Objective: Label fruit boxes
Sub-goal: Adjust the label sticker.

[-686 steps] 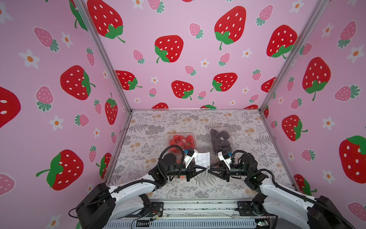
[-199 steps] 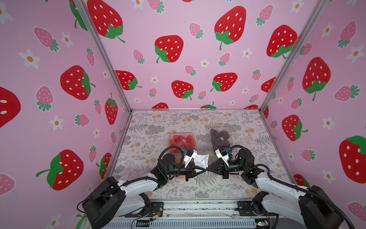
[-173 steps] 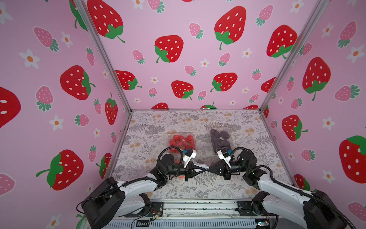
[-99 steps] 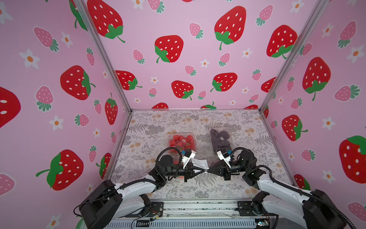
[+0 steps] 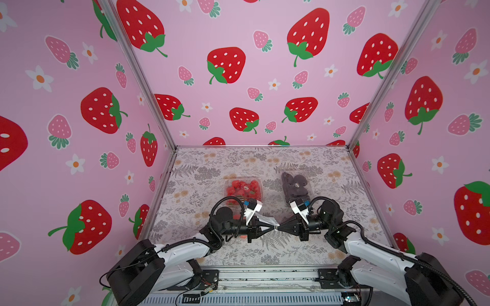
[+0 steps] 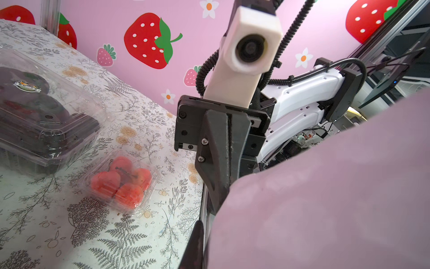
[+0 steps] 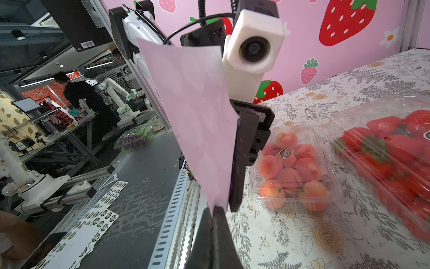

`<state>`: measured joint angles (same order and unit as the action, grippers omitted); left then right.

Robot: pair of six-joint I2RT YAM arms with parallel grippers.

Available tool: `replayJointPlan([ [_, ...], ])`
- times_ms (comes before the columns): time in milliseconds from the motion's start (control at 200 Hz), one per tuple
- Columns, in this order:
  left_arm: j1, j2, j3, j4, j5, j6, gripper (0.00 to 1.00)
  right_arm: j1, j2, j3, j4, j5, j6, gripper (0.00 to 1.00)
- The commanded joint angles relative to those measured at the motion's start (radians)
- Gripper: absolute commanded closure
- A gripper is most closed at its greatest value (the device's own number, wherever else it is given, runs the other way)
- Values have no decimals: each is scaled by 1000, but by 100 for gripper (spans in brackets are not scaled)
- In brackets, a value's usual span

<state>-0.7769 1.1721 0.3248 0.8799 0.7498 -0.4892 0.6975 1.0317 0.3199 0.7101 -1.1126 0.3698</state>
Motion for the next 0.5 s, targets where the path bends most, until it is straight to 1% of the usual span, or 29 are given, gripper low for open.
replayJointPlan([
  [0, -4, 8, 28, -2, -15, 18, 79, 0, -15, 9, 32, -24, -11, 100],
  [265, -24, 15, 49, -16, -20, 25, 76, 0, -6, 13, 13, -16, -22, 100],
  [330, -28, 21, 55, -16, -20, 25, 74, 1, -4, 13, 11, -13, -23, 100],
  [385, -30, 24, 60, -21, -17, 25, 70, 0, 0, 14, 5, -9, -29, 100],
  [495, -30, 19, 62, -27, -29, 30, 69, 1, 4, 15, 5, -12, -32, 100],
])
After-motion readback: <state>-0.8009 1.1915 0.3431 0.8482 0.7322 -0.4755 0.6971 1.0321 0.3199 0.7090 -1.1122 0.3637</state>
